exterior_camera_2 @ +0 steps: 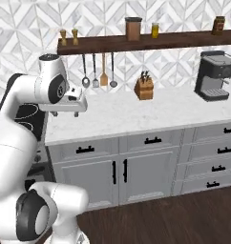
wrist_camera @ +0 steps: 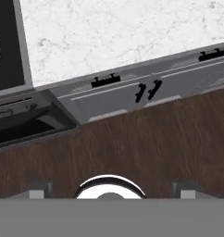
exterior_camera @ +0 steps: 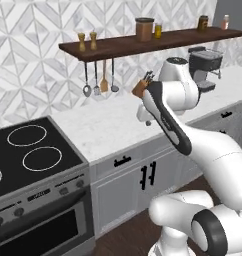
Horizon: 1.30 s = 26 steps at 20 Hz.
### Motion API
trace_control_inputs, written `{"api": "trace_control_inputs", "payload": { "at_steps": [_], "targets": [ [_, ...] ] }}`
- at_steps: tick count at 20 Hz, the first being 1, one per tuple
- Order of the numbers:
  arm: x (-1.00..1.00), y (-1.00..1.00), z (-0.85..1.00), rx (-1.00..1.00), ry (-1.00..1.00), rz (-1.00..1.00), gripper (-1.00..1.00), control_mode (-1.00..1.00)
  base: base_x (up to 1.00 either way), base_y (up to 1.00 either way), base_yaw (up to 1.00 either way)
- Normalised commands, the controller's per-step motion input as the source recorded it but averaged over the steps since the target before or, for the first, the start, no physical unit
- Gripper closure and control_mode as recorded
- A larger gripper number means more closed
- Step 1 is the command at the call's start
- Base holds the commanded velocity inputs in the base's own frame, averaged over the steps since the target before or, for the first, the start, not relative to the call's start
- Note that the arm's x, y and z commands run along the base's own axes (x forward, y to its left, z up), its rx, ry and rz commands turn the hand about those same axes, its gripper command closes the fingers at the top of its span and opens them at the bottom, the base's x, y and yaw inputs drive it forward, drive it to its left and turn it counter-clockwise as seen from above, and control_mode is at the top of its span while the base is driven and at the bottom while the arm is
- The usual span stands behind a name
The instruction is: Take a straw from the drawer in front and place it inside the glass cup on the dining counter.
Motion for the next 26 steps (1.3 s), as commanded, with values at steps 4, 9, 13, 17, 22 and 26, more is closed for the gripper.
{"api": "trace_control_inputs", "payload": {
  "at_steps": [4, 9, 13, 17, 22, 26],
  "targets": [
    [0.00, 0.00, 0.00, 0.00, 0.00, 0.00, -1.00, 1.00, -0.18, 0.78, -0.61],
    [0.00, 0.00, 0.00, 0.00, 0.00, 0.00, -1.00, 1.00, -0.11, 0.77, -0.58],
    [0.00, 0.00, 0.00, 0.00, 0.00, 0.00, -1.00, 1.00, -0.16, 0.93, -0.52],
    [0.00, 0.00, 0.00, 0.00, 0.00, 0.00, -1.00, 1.00, -0.12, 0.96, -0.45],
    [0.00, 0.00, 0.00, 0.00, 0.00, 0.00, -1.00, 1.00, 0.23, 0.76, -0.12],
    [0.00, 0.00, 0.00, 0.00, 0.00, 0.00, -1.00, 1.00, 0.03, 0.43, 0.00]
  ]
}}
